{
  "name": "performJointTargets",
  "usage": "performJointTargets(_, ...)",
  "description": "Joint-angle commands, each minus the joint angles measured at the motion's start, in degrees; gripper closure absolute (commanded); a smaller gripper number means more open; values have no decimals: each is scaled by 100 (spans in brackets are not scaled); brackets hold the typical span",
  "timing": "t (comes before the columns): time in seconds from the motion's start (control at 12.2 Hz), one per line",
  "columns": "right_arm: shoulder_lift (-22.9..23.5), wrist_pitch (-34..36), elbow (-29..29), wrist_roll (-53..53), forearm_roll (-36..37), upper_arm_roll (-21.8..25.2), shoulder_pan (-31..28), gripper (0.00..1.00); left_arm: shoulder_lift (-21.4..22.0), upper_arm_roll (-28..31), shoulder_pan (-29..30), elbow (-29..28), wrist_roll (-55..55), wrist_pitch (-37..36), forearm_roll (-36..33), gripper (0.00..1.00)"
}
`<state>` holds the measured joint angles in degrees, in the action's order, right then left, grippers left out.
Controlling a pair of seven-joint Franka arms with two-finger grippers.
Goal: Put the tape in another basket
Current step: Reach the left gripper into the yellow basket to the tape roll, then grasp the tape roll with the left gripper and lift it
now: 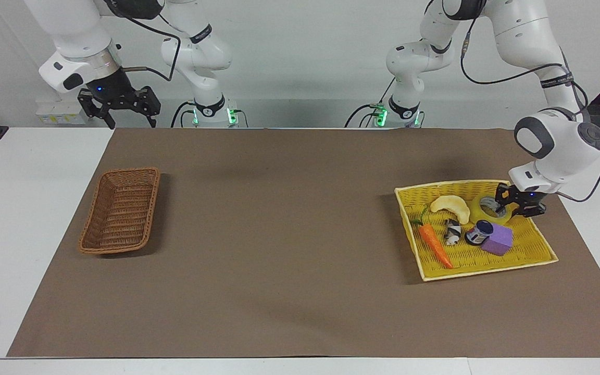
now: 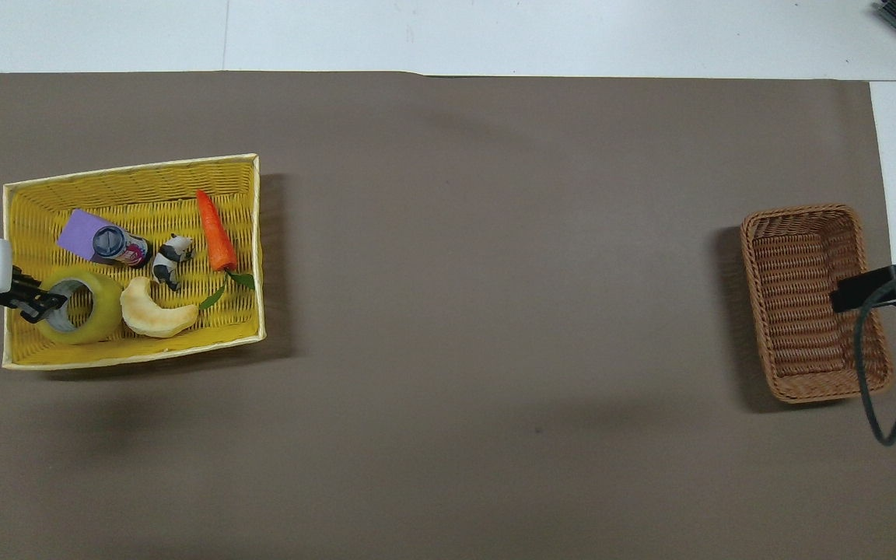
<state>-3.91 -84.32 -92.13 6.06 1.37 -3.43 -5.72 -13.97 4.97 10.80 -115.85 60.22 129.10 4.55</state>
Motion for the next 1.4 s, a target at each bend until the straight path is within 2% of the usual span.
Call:
performJointTargets(0.0,-163,-120,-192,-122,-102,-53,-61,0,175,40,-51,-106,130,-16,64,100)
performJointTargets(0.33,-154,-120,-191,-122,-102,-62,-52,0,306,-22,-60,877,16,-1332,64,100)
performJointTargets(0.49,-154,-120,-191,-122,-102,-70,-52,0,648,-40,-252,897,-167,-1484,64,100)
performJointTargets(0.74,-163,-120,-191,-122,-102,-70,-52,0,1035,-48,-735,906,-1062,-1844,64,100)
performJointTargets(1.15,-163,-120,-191,-122,-102,-79,-52,0,1080,-66,-1842,897,-3266,-1757,99,100)
performJointTargets(1.31,-163,-120,-191,-122,-102,-79,-61,0,1089,-83,-2090,888,-3858,-1731,745,100)
